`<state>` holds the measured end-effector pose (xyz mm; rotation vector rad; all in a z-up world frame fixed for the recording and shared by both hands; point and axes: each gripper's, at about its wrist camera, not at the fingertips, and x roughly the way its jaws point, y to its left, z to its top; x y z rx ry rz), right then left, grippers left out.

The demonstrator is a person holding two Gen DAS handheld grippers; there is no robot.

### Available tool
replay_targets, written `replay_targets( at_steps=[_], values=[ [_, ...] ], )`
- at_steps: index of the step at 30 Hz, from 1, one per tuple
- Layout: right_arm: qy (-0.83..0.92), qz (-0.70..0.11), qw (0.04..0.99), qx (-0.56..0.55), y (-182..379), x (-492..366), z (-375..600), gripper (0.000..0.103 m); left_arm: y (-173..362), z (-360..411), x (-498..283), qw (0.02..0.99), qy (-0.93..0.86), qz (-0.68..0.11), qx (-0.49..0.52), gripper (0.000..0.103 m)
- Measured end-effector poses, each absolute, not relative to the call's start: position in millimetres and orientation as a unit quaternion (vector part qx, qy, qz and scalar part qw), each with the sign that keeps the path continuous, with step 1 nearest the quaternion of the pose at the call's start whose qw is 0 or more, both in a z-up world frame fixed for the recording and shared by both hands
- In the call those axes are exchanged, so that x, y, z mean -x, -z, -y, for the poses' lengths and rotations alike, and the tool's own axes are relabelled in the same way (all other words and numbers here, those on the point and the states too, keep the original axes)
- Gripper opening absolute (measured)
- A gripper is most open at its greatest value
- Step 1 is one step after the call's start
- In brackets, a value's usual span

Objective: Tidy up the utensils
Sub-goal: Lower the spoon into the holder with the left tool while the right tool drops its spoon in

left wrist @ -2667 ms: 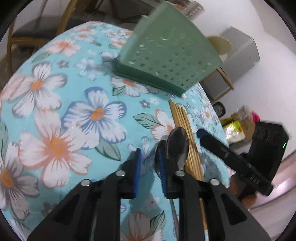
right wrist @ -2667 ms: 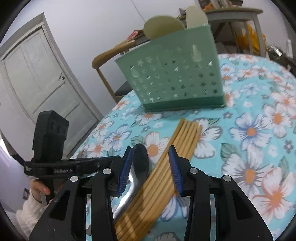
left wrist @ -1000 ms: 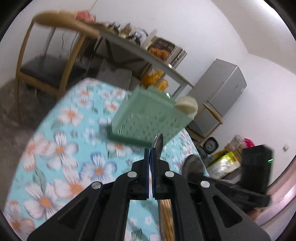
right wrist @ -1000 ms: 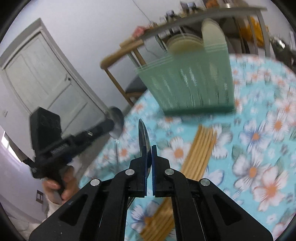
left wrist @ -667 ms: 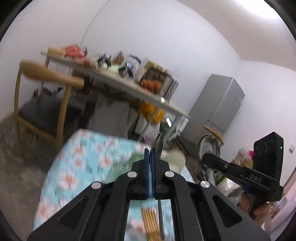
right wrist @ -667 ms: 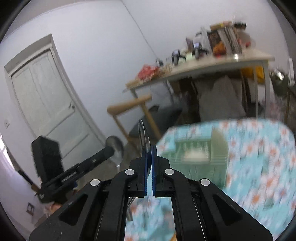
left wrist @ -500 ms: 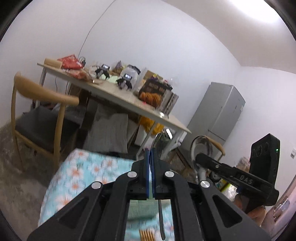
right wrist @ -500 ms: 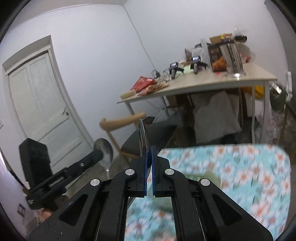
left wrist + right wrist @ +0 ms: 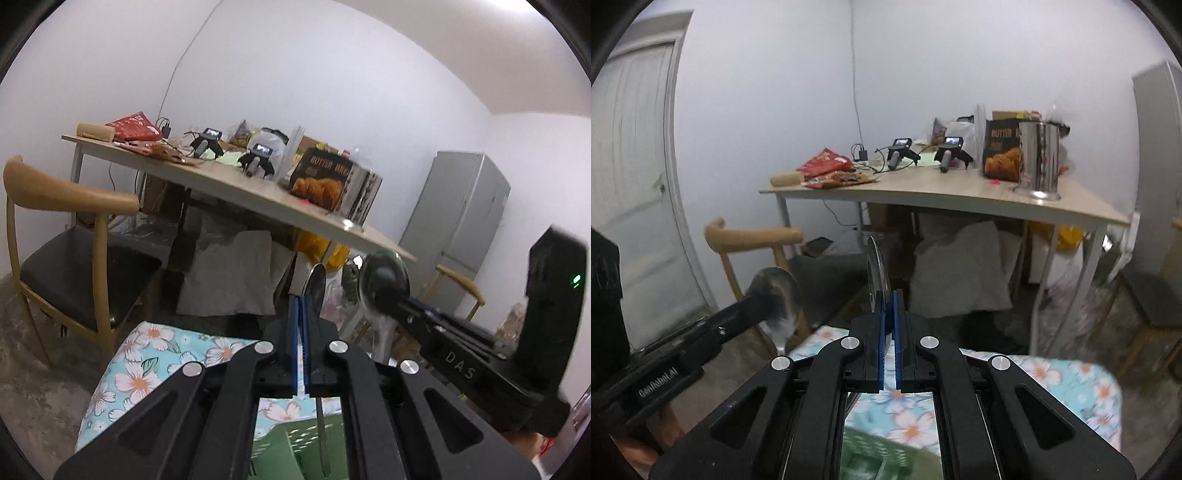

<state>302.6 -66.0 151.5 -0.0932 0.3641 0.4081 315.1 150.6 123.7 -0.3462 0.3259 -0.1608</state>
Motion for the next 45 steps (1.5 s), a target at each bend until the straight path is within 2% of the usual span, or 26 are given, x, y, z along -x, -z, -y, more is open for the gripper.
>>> replay_targets(
  at_steps=[5, 21, 22, 24, 25, 29, 35, 37, 41, 45],
  values=[
    [-0.161, -0.126, 0.973, 0.111, -134.9, -291.6, 59.8, 0.002, -109.3, -143.4, -315.0, 0.971, 0.075, -0.155, 0.163, 0.001],
    [-0.23, -0.21, 0.947, 0.076, -124.0, -298.6, 68.2, 0.005, -88.0, -120.8, -288.5, 0.974, 0.089, -0.181, 0.1, 0.004],
    [-0.232, -0.211, 0.947, 0.072, -124.4, -297.9, 69.6, 0.006, -86.7, -120.7, -286.6, 0.974, 0.09, -0.183, 0.098, 0.005],
    [-0.242, -0.217, 0.944, 0.06, -126.3, -294.6, 72.6, 0.017, -83.9, -120.9, -283.8, 0.97, 0.106, -0.191, 0.105, 0.006],
    [-0.247, -0.217, 0.943, 0.055, -128.6, -290.9, 74.0, 0.02, -83.2, -120.3, -284.4, 0.968, 0.111, -0.201, 0.104, 0.007],
    [-0.264, -0.207, 0.94, 0.058, -136.2, -276.9, 74.0, 0.022, -81.2, -115.8, -276.2, 0.963, 0.126, -0.217, 0.095, 0.01],
    [-0.246, -0.21, 0.945, 0.048, -144.8, -271.9, 79.4, 0.023, -89.7, -123.8, -254.4, 0.962, 0.138, -0.2, 0.127, 0.013],
    [-0.248, -0.226, 0.941, 0.038, -147.1, -280.9, 81.3, 0.029, -91.7, -129.9, -241.9, 0.961, 0.135, -0.194, 0.143, 0.015],
    [-0.251, -0.233, 0.939, 0.038, -153.5, -296.1, 75.6, 0.056, -79.8, -141.2, -209.0, 0.956, 0.144, -0.173, 0.186, 0.019],
    [-0.256, -0.248, 0.931, 0.08, -156.7, -310.7, 53.3, 0.066, -67.9, -142.8, -198.0, 0.955, 0.143, -0.186, 0.182, 0.02]
  ],
)
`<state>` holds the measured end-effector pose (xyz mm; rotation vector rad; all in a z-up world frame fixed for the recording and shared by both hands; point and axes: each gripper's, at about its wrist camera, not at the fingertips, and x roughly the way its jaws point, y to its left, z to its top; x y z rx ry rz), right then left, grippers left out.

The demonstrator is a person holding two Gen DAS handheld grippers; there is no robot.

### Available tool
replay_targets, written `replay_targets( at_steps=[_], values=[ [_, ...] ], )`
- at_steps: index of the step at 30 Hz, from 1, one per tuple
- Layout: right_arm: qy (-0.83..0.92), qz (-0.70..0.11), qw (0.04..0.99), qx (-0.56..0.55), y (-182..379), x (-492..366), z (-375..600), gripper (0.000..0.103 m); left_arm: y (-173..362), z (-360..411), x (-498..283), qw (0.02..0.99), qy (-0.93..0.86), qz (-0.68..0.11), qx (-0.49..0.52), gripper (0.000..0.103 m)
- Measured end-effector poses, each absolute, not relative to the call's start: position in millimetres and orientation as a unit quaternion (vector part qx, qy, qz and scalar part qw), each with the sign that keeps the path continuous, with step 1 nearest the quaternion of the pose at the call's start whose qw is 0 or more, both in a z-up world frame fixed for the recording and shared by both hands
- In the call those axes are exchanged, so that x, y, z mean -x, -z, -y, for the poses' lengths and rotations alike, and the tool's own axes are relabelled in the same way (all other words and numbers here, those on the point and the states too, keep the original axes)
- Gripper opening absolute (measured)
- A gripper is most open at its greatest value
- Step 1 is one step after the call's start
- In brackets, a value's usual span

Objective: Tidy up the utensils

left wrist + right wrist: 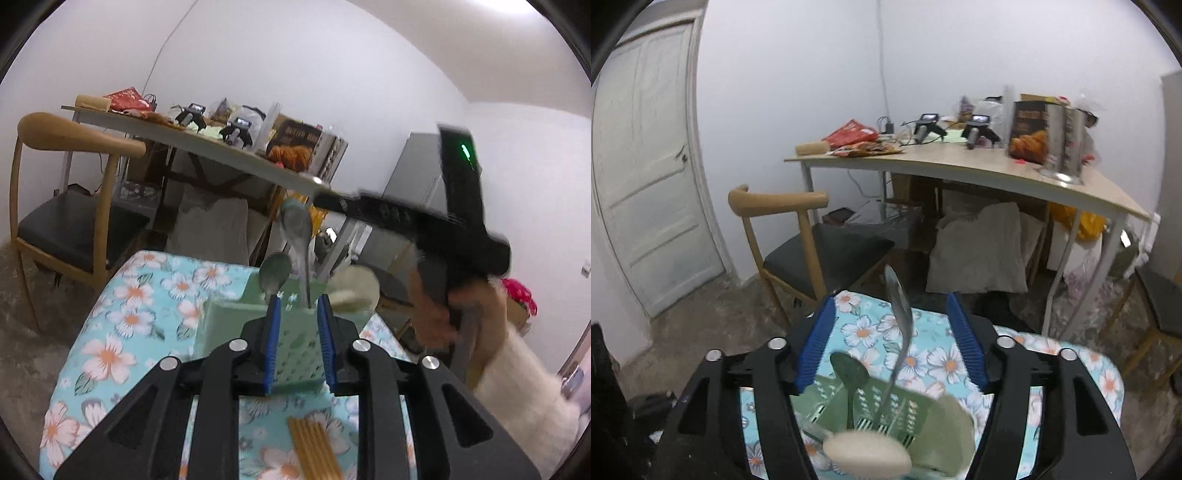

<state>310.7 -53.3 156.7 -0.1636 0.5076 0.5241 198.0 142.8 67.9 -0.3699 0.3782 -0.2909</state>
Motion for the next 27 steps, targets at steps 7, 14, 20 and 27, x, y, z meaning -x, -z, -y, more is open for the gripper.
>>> replay_targets(
  at_steps=[7, 14, 20, 27],
  values=[
    [-0.236, -0.333, 0.91, 0.072, -141.6, -345.5, 35.6, 0.004, -66.3, -151.5, -190.6, 0.946, 0.161, -0.182, 0.215, 0.02],
    [-0.203, -0.226, 0.951, 0.049, -147.3, -296.9, 60.1, 0.0, -62.0, -154.9, -194.6, 0.943, 0.161, -0.192, 0.219, 0.02],
    [-0.171, -0.118, 0.977, 0.042, -131.5, -249.1, 69.9, 0.0, -60.8, -154.3, -193.1, 0.945, 0.156, -0.19, 0.217, 0.02],
    [-0.187, -0.112, 0.963, 0.157, -101.8, -232.6, 38.6, 0.001, -58.2, -144.9, -190.5, 0.947, 0.16, -0.196, 0.198, 0.02]
  ],
)
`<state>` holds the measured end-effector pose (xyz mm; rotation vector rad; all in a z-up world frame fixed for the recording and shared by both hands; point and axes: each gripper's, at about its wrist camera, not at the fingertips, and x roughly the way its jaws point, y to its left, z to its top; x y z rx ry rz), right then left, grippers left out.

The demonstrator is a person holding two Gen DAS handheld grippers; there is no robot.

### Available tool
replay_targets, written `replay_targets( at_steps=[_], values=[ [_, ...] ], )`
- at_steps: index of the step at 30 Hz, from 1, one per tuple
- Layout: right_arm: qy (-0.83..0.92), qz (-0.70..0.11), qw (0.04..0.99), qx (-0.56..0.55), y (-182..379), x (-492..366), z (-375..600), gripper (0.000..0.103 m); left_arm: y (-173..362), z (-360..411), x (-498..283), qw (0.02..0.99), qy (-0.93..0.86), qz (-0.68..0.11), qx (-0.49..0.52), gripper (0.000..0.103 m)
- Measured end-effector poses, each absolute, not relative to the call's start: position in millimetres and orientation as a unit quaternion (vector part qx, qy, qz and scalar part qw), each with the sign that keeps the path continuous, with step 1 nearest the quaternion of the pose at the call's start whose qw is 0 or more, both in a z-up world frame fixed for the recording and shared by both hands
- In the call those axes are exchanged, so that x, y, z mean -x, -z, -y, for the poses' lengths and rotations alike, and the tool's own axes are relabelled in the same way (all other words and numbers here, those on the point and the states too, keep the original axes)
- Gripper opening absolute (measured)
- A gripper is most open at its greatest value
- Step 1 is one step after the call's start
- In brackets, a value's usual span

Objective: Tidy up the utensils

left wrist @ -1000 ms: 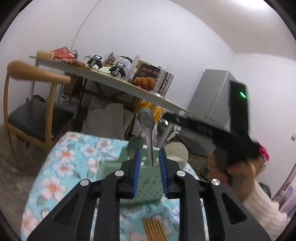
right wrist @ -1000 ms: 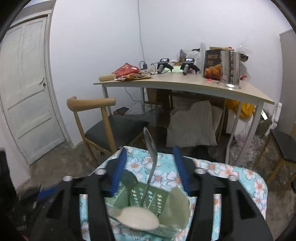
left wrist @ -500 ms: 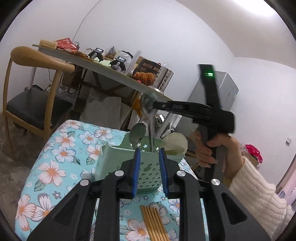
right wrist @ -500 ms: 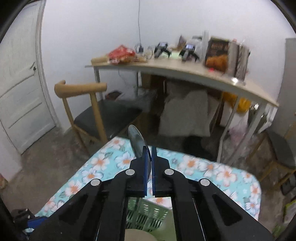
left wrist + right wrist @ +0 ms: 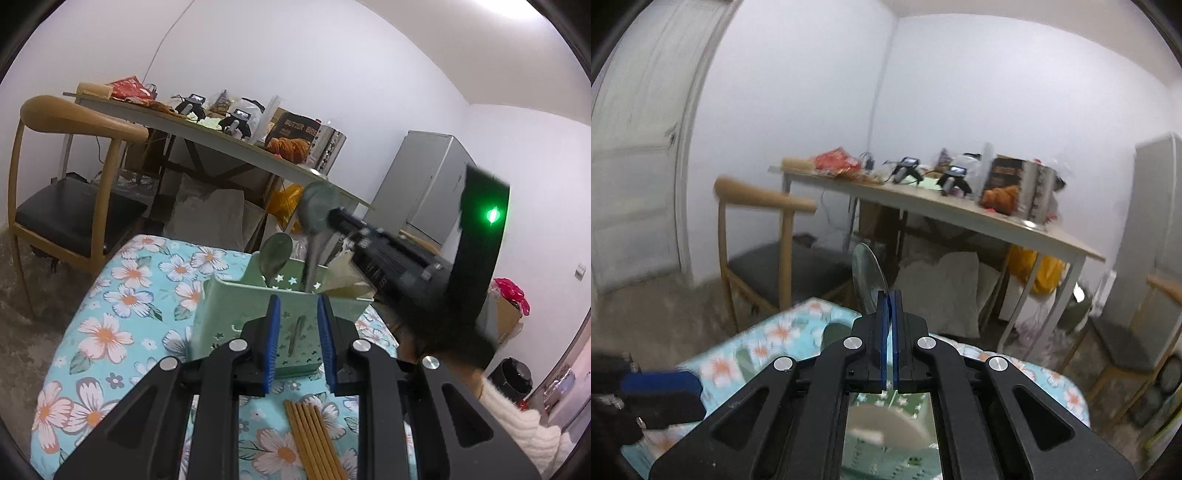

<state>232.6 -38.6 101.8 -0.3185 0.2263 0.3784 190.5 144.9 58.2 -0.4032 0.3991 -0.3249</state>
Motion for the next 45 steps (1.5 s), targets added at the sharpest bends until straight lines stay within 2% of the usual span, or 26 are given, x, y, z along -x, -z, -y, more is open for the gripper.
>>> replay_targets(
  at_steps=[2, 5, 7, 14, 17, 22, 27, 31, 42, 45],
  values=[
    [-0.198, -0.12, 0.961, 0.154, -96.1, -228.5, 38.3, 0.003, -57.6, -144.9, -190.4, 0.945, 0.164, -0.196, 0.205, 0.02],
    [-0.19, -0.114, 0.966, 0.131, -97.1, -224.1, 46.0, 0.031, -57.8, -143.0, -188.9, 0.945, 0.166, -0.196, 0.2, 0.02],
    [-0.182, -0.107, 0.969, 0.129, -98.9, -222.2, 47.5, 0.031, -58.1, -142.0, -186.4, 0.947, 0.165, -0.195, 0.193, 0.02],
    [-0.209, -0.168, 0.96, 0.083, -103.4, -240.8, 61.4, 0.033, -52.0, -148.7, -186.8, 0.94, 0.169, -0.207, 0.212, 0.02],
    [-0.244, -0.206, 0.944, 0.082, -111.9, -253.1, 60.2, 0.043, -49.8, -149.9, -189.2, 0.937, 0.172, -0.211, 0.218, 0.02],
    [-0.265, -0.273, 0.922, 0.074, -122.5, -274.0, 60.8, 0.043, -48.7, -151.9, -192.4, 0.934, 0.174, -0.213, 0.226, 0.02],
    [-0.289, -0.364, 0.885, 0.007, -124.7, -297.5, 73.4, 0.042, -45.8, -152.3, -195.9, 0.93, 0.18, -0.222, 0.232, 0.02],
    [-0.307, -0.416, 0.856, 0.029, -123.3, -309.5, 62.5, 0.04, -44.7, -149.5, -197.7, 0.928, 0.185, -0.225, 0.231, 0.02],
    [-0.318, -0.486, 0.812, 0.054, -124.3, -318.0, 50.4, 0.039, -42.5, -148.4, -199.2, 0.921, 0.199, -0.23, 0.244, 0.026],
    [-0.29, -0.487, 0.819, 0.089, -125.1, -315.3, 43.1, 0.039, -36.7, -141.3, -207.5, 0.909, 0.216, -0.255, 0.25, 0.026]
  ],
)
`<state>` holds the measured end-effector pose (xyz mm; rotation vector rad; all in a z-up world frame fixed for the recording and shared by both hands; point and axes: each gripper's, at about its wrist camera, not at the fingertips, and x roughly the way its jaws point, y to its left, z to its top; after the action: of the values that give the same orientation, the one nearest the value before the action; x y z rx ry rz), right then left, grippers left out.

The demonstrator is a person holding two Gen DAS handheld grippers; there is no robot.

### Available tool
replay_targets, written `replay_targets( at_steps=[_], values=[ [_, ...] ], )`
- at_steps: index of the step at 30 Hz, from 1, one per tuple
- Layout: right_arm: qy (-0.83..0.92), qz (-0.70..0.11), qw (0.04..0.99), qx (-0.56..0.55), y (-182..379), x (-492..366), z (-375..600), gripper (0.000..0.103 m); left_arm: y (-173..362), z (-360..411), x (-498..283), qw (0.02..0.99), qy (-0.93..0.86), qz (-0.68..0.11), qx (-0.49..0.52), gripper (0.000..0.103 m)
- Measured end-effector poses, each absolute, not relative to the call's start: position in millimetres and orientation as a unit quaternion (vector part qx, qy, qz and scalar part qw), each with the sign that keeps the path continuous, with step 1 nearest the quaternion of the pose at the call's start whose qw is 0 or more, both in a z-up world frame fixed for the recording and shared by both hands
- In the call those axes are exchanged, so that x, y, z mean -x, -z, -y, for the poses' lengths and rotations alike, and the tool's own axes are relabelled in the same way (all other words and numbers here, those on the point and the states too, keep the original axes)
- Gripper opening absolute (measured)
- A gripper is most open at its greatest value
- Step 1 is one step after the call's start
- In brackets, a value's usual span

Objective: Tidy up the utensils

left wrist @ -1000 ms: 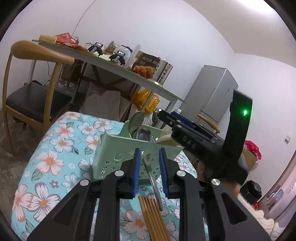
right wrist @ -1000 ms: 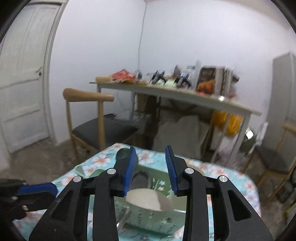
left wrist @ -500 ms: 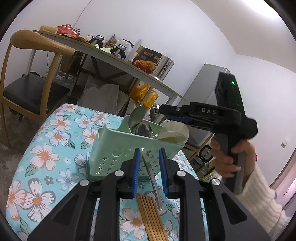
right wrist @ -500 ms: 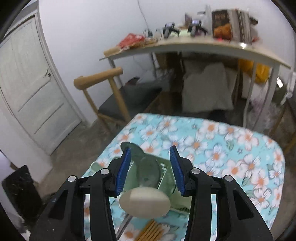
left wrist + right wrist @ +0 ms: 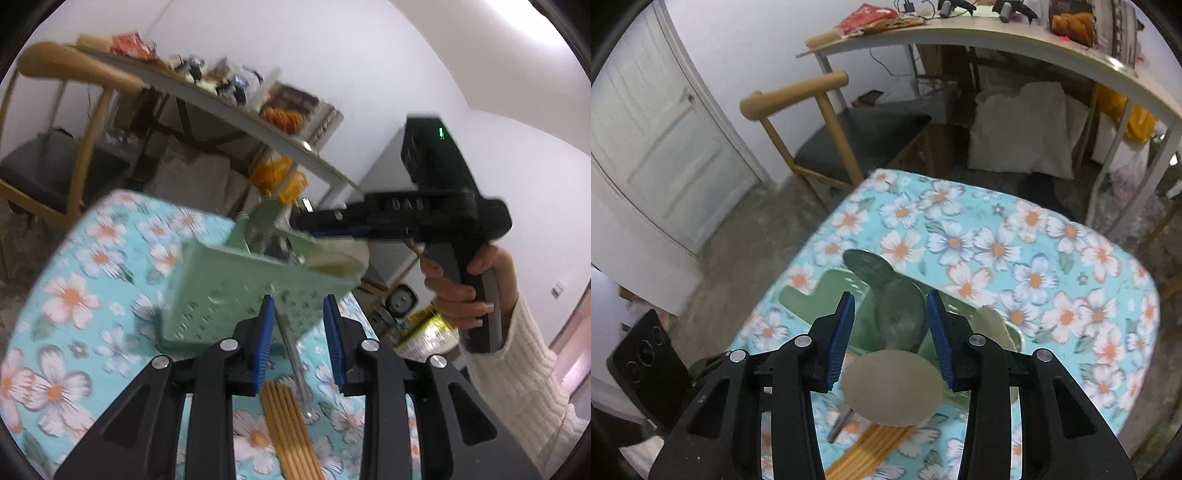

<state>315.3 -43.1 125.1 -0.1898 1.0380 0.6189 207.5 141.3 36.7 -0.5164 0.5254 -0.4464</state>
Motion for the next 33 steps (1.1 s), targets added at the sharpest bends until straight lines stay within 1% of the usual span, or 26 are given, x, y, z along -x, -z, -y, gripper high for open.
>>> replay_targets(
  at_steps=[5, 10, 11, 12, 13, 14, 21, 26, 30, 33],
  values=[
    [-0.255, -0.498, 0.823, 0.1, -122.7, -321.1, 41.7, 0.039, -12.8, -117.3, -229.8, 0.872, 0.254, -0.325, 0.263, 0.026],
    [-0.242, -0.495, 0.828, 0.102, -122.4, -319.4, 43.3, 0.039, 6.4, -110.5, -246.1, 0.84, 0.275, -0.352, 0.307, 0.023],
    [-0.239, -0.497, 0.828, 0.102, -122.2, -319.8, 42.9, 0.039, 8.3, -109.1, -247.1, 0.839, 0.273, -0.354, 0.309, 0.016],
    [-0.236, -0.497, 0.829, 0.101, -122.4, -320.4, 43.0, 0.039, 10.3, -108.3, -248.2, 0.841, 0.266, -0.356, 0.309, 0.012],
    [-0.234, -0.497, 0.83, 0.098, -123.1, -320.6, 44.0, 0.039, 12.1, -107.0, -249.6, 0.841, 0.265, -0.358, 0.306, 0.004],
    [-0.234, -0.496, 0.831, 0.096, -123.9, -320.6, 44.5, 0.04, 13.5, -106.3, -250.9, 0.841, 0.264, -0.361, 0.303, 0.0],
    [-0.244, -0.478, 0.839, 0.093, -125.5, -318.9, 42.5, 0.042, 16.9, -107.3, -255.5, 0.851, 0.248, -0.356, 0.295, 0.0],
    [-0.258, -0.497, 0.821, 0.112, -117.6, -312.0, 32.8, 0.042, 16.4, -109.8, -258.1, 0.857, 0.242, -0.348, 0.293, 0.0],
    [-0.252, -0.49, 0.823, 0.138, -113.5, -307.7, 26.9, 0.042, 21.2, -114.3, -263.6, 0.854, 0.245, -0.35, 0.298, 0.0],
    [-0.251, -0.49, 0.824, 0.136, -111.5, -309.2, 27.0, 0.042, 19.2, -115.0, -260.3, 0.858, 0.244, -0.348, 0.289, 0.0]
  ],
)
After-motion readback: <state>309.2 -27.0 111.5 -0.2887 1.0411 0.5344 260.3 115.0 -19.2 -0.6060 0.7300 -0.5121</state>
